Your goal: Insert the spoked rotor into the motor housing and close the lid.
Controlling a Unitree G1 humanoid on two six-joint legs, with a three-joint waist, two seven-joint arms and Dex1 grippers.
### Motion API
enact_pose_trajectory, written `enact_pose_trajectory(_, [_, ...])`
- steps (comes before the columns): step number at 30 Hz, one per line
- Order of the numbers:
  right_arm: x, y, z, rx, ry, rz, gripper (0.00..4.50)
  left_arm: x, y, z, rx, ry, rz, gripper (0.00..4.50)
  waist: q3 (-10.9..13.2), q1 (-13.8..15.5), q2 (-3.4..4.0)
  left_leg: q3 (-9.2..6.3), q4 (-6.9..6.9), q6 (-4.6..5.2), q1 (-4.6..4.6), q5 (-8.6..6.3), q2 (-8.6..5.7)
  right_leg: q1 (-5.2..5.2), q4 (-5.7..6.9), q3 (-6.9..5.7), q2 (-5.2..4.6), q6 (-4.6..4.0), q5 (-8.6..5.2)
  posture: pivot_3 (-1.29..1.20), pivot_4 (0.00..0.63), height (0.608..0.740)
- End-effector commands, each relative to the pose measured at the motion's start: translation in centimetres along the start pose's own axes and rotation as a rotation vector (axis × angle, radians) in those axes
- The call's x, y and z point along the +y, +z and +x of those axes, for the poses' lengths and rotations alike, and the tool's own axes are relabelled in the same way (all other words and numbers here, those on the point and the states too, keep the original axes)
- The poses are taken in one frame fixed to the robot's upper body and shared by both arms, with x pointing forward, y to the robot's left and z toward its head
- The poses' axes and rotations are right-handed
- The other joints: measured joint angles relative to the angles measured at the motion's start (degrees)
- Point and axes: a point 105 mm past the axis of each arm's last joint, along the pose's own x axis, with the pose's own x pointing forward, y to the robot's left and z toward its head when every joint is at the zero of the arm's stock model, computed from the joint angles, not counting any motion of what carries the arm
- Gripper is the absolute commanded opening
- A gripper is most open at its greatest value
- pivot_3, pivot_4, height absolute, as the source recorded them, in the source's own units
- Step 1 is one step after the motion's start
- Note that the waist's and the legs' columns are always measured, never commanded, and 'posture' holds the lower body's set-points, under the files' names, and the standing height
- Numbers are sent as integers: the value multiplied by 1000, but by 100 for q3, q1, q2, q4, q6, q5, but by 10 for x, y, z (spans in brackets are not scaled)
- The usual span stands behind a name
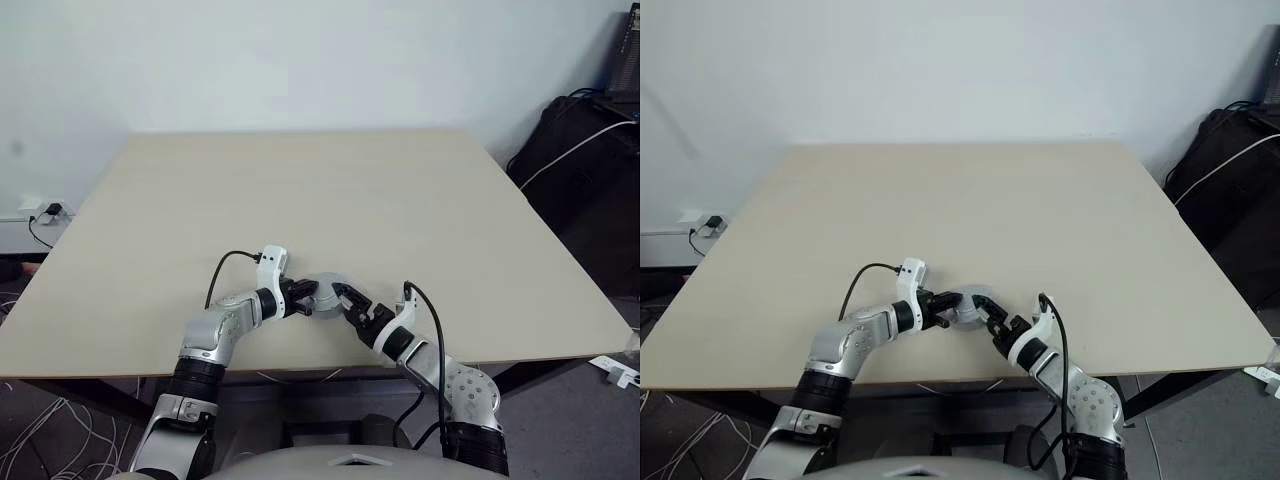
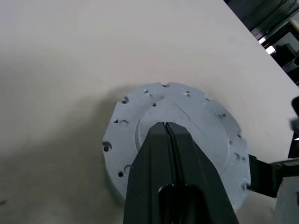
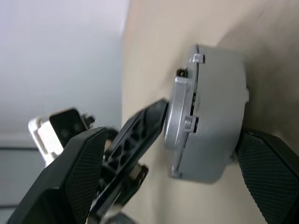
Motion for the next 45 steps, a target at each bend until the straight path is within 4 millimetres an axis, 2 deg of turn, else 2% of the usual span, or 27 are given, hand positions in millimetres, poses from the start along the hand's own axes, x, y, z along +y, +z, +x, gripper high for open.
enact_pose_trajectory(1, [38, -12, 17, 74, 169, -14, 4481, -1, -30, 4, 115, 1, -49, 0, 0, -1, 0, 0, 0, 0, 0, 0, 0, 0, 0, 1, 0, 1, 0, 0, 0, 740])
enact_pose_trajectory(7, [30, -2, 19, 14, 118, -1, 4481, -1, -31, 4, 114, 2, -53, 0, 0, -7, 0, -4, 0, -1, 1, 0, 0, -1, 1, 2, 0, 2, 3, 0, 0, 740])
enact_pose_trajectory(10, [30, -4, 20, 24, 119, 1, 4481, -2, -31, 4, 114, 1, -54, 0, 0, -11, 0, -3, 0, -1, 1, 0, 0, -1, 1, 4, 0, 2, 4, 0, 0, 740])
enact_pose_trajectory(13, [30, -6, 21, 35, 122, 4, 3854, -2, -31, 4, 113, 0, -55, 0, 0, -12, 0, -4, 0, -1, 0, 0, 0, -3, 1, 4, 1, 1, 4, 0, 0, 740])
enact_pose_trajectory(20, [30, -7, 21, 46, 120, 7, 1596, -2, -31, 4, 112, 1, -56, 0, 1, -4, -1, -2, 0, -1, -3, 0, -2, -6, 1, 7, -2, 1, 4, 0, 0, 740])
enact_pose_trajectory(22, [29, -7, 21, 46, 117, 8, 1203, -1, -31, 4, 111, 2, -57, 0, 1, -13, 0, -1, 0, -1, -6, 0, -2, -11, 1, 10, -1, 1, 4, 0, 0, 740])
enact_pose_trajectory(32, [27, -7, 20, 39, 110, 16, 1196, -2, -28, 3, 83, 3, -69, 0, 1, -14, 0, 1, 0, -1, -9, 0, -2, -25, 1, 49, 17, -1, 5, 0, 0, 740])
enact_pose_trajectory(39, [23, -5, 15, 10, 97, 33, 1196, -15, 9, -6, -152, -27, -105, 0, 6, -25, -7, 4, -1, -1, -23, -1, -2, -45, 1, 61, 20, -25, 19, 0, 0, 740])
enact_pose_trajectory(45, [23, -3, 12, -13, 99, 49, 1196, -8, 39, -31, -414, 42, -240, 0, 41, -12, -26, 6, -1, -1, -41, -1, -2, -61, 1, 63, 19, -28, 21, 0, 0, 740])
